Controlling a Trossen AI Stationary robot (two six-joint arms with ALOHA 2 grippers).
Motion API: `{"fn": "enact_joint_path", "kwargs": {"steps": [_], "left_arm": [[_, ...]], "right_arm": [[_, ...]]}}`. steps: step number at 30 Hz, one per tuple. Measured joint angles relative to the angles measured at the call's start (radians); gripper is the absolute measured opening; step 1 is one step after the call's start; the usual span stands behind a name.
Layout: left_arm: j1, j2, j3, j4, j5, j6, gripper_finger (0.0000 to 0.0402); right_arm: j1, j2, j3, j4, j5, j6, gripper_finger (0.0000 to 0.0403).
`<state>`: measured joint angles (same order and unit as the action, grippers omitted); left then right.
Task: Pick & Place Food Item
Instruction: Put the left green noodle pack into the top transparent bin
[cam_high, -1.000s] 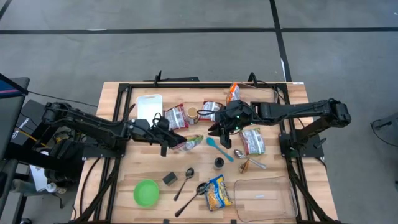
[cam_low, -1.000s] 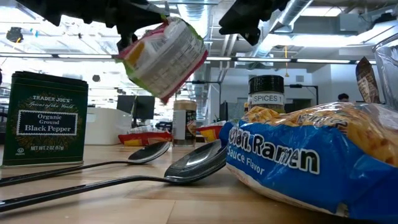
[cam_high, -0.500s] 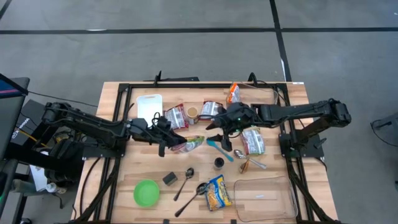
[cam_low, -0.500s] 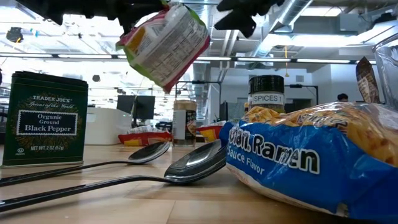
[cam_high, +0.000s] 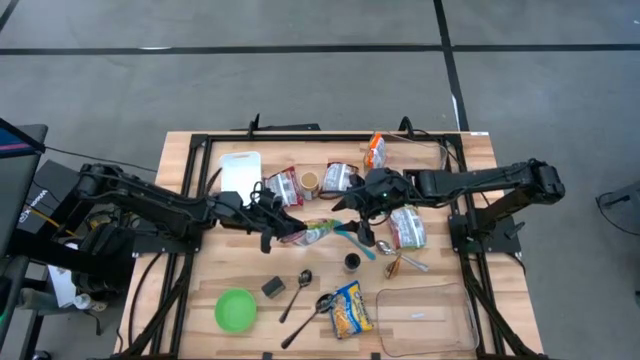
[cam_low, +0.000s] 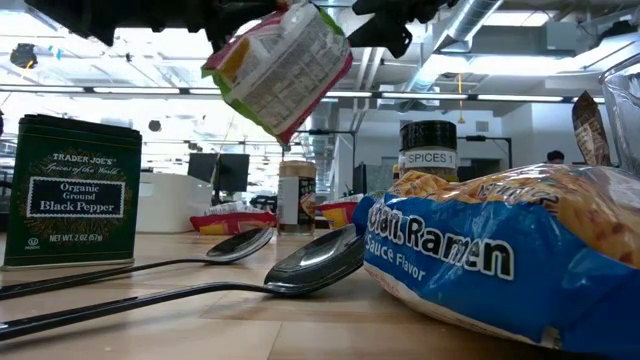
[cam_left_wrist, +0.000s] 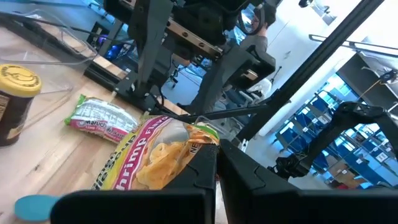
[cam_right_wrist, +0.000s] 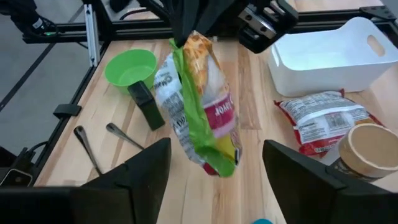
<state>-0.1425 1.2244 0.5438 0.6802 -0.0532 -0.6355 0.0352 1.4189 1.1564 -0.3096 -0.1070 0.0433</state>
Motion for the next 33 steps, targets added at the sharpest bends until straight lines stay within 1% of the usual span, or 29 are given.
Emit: {"fn": "enact_joint_path", "kwargs": {"steps": [2, 6, 10, 16, 18, 25, 27, 29, 33], "left_arm": [[0.004, 0.026, 0.024, 0.001, 0.012, 0.002, 0.0001], [0.026, 0.071, 0.063, -0.002, 0.080, 0.002, 0.0001], [0.040, 0.096, 0.080, 0.001, 0.105, 0.002, 0.0001], [0.046, 0.096, 0.081, 0.020, 0.111, 0.002, 0.0001], [0.046, 0.095, 0.081, 0.040, 0.111, 0.002, 0.0001], [0.046, 0.095, 0.081, 0.035, 0.111, 0.002, 0.0002], [0.046, 0.095, 0.081, 0.036, 0.111, 0.002, 0.0002], [0.046, 0.095, 0.081, 0.036, 0.111, 0.002, 0.0002], [0.046, 0.095, 0.081, 0.036, 0.111, 0.002, 0.0002]], "right_arm": [[0.007, 0.000, 0.000, -0.001, 0.000, 0.000, 0.0248], [0.011, 0.000, 0.000, -0.039, 0.000, -0.002, 0.0248], [0.014, 0.000, 0.000, -0.078, 0.000, 0.001, 0.0248], [0.027, 0.000, 0.000, -0.116, 0.000, 0.006, 0.0248], [0.031, 0.000, 0.000, -0.116, 0.001, 0.005, 0.0248], [0.031, 0.000, 0.000, -0.109, 0.003, 0.009, 0.0247], [0.031, 0.000, 0.000, -0.109, 0.003, 0.009, 0.0240], [0.031, 0.000, 0.000, -0.109, 0.003, 0.009, 0.0224], [0.031, 0.000, 0.000, -0.109, 0.003, 0.009, 0.0176]]}}
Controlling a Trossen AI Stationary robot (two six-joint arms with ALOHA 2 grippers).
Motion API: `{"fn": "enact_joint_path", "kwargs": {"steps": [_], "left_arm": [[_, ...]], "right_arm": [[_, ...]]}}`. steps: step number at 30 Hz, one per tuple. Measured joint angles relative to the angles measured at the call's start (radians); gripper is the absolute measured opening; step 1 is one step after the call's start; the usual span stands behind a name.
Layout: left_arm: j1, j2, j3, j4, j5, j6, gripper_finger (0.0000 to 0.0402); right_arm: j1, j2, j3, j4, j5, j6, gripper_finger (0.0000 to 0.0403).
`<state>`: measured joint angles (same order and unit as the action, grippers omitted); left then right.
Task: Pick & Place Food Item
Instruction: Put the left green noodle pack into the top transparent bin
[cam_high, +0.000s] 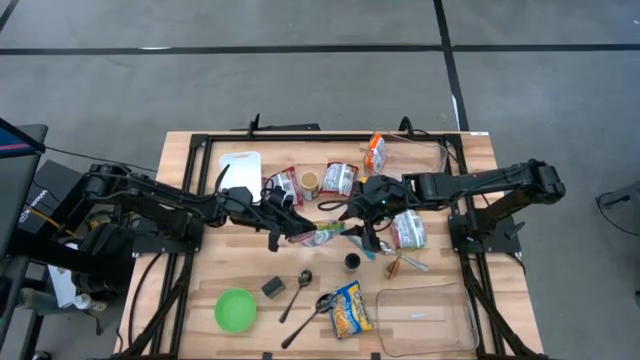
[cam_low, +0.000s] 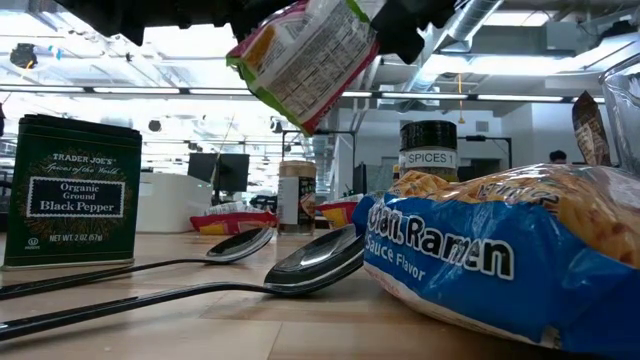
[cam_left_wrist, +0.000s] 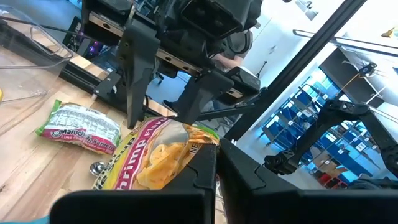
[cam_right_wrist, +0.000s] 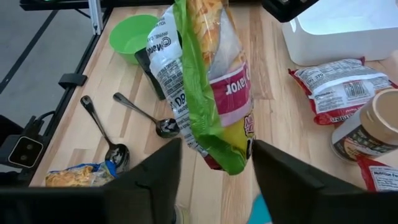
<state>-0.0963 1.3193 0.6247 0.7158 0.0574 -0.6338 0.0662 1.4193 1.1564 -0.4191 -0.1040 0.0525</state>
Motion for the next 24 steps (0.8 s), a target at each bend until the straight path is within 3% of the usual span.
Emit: {"fn": "enact_joint_path", "kwargs": {"steps": [10, 19, 24], "left_arm": [[0.000, 0.000, 0.000, 0.000, -0.005, 0.000, 0.0002], [0.000, 0.000, 0.000, -0.001, -0.005, 0.000, 0.0006], [0.000, 0.000, 0.000, -0.001, 0.005, 0.000, 0.0031]], "right_arm": [[0.000, 0.000, 0.000, 0.000, 0.000, 0.000, 0.0058], [0.000, 0.000, 0.000, 0.001, 0.000, 0.000, 0.0005], [0.000, 0.000, 0.000, 0.000, -0.001, 0.011, 0.0002]]}}
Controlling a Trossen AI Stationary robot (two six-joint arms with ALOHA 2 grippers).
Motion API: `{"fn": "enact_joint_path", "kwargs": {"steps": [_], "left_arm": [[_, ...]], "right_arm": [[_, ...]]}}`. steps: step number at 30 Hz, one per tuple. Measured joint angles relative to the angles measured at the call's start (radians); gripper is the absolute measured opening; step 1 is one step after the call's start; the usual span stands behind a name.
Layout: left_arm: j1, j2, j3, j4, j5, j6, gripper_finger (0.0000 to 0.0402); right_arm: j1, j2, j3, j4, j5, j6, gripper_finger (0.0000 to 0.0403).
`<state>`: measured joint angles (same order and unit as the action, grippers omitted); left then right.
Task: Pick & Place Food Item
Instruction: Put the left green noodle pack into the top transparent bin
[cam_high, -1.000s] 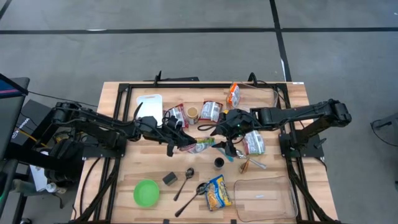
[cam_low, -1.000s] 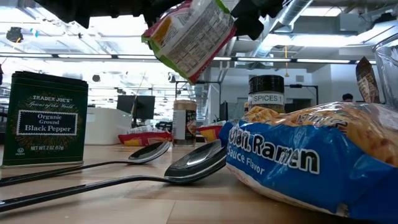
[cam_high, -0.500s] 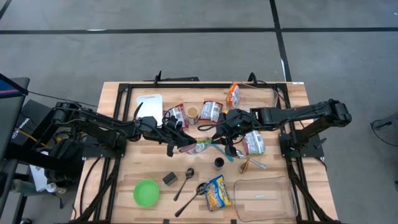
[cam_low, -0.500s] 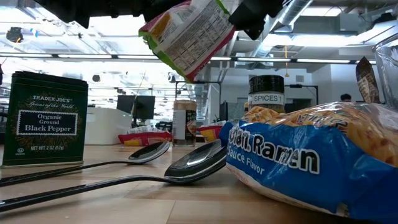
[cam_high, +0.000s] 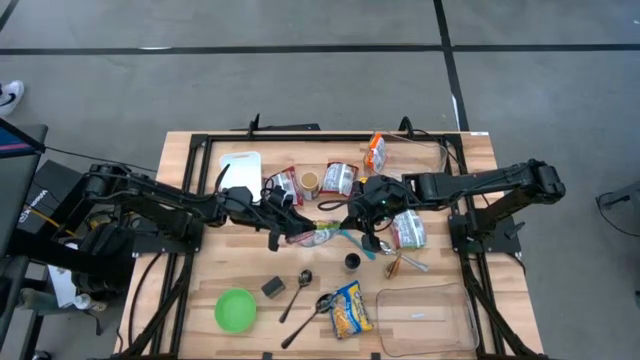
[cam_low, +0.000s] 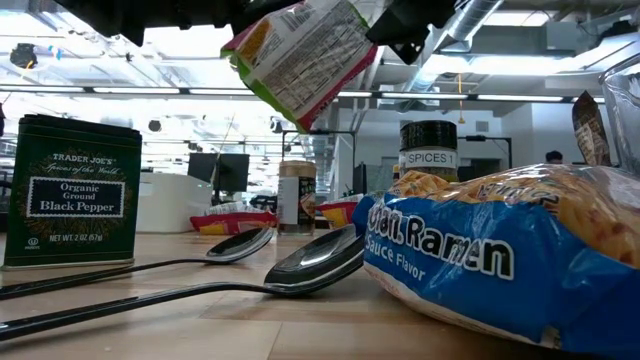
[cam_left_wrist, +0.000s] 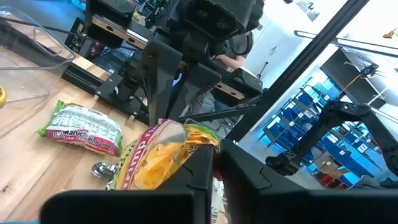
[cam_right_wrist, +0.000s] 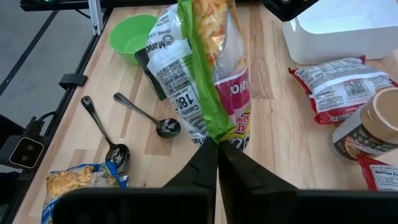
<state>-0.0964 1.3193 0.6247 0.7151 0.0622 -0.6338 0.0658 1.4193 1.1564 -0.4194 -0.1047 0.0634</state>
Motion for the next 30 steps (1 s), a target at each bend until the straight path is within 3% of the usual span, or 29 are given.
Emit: {"fn": "enact_joint_path", "kwargs": {"steps": [7, 13, 19, 30], "left_arm": [[0.004, -0.003, 0.000, -0.001, 0.041, 0.000, 0.0099], [0.034, -0.029, -0.001, -0.019, 0.042, 0.000, 0.0131], [0.070, -0.083, -0.001, -0.084, 0.041, 0.000, 0.0139], [0.143, -0.156, -0.001, -0.121, 0.035, 0.001, 0.0127]], "right_arm": [[0.000, 0.000, 0.000, -0.005, 0.000, 0.014, 0.0001], [-0.001, 0.000, 0.000, -0.039, 0.001, 0.037, 0.0000], [0.000, -0.010, 0.008, -0.085, 0.005, 0.042, 0.0000], [-0.001, -0.021, 0.138, -0.280, 0.122, 0.023, 0.0000]]}}
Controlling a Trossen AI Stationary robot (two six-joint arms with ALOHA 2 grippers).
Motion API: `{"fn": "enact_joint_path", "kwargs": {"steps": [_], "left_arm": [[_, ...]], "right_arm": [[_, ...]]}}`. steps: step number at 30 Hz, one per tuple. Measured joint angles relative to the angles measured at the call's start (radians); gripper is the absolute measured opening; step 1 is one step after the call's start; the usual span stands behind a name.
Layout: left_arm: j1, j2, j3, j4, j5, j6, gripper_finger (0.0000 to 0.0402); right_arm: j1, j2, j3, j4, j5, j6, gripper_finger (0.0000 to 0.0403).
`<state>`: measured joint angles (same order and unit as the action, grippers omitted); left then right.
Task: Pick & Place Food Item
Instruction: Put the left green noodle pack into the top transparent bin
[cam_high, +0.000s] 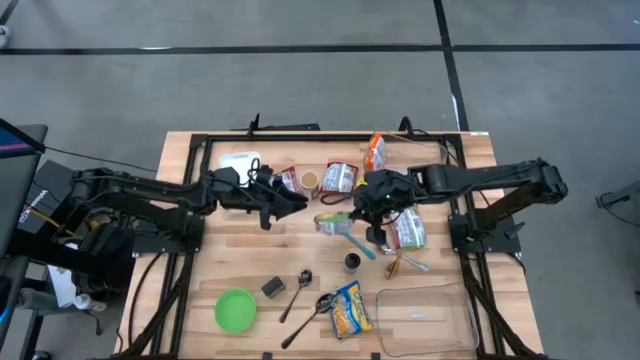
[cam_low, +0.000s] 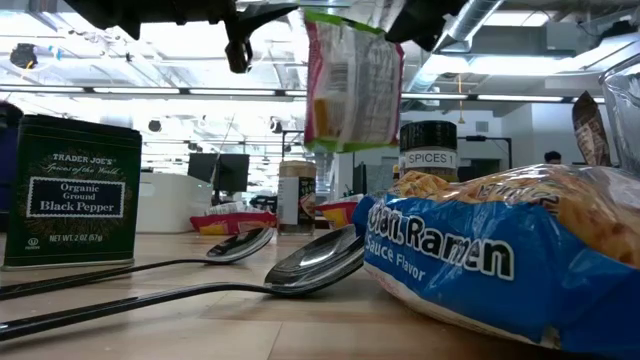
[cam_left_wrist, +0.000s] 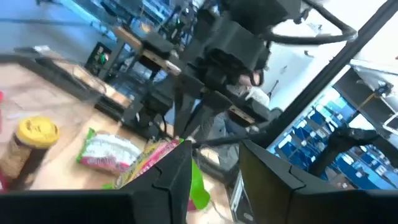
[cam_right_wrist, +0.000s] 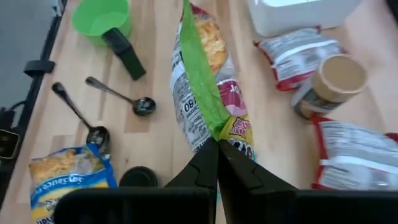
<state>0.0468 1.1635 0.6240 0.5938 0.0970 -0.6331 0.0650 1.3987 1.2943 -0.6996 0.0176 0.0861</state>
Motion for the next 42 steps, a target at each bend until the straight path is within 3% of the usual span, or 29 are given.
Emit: {"fn": "enact_joint_path", "kwargs": {"steps": [15, 25, 35, 42], "left_arm": [[0.029, -0.002, 0.000, -0.003, 0.000, 0.000, 0.0120], [0.029, -0.002, 0.000, -0.003, 0.000, 0.000, 0.0116], [0.029, -0.002, 0.000, -0.003, 0.001, 0.000, 0.0117], [0.029, -0.002, 0.000, -0.003, 0.001, 0.000, 0.0116]], "right_arm": [[-0.073, 0.000, 0.268, -0.381, 0.317, -0.124, 0.0000], [-0.203, -0.001, 0.324, -0.546, 0.437, -0.137, 0.0000], [-0.364, -0.005, 0.324, -0.631, 0.495, 0.176, 0.0000], [-0.420, -0.007, 0.324, -0.737, 0.559, 0.541, 0.0000]]}}
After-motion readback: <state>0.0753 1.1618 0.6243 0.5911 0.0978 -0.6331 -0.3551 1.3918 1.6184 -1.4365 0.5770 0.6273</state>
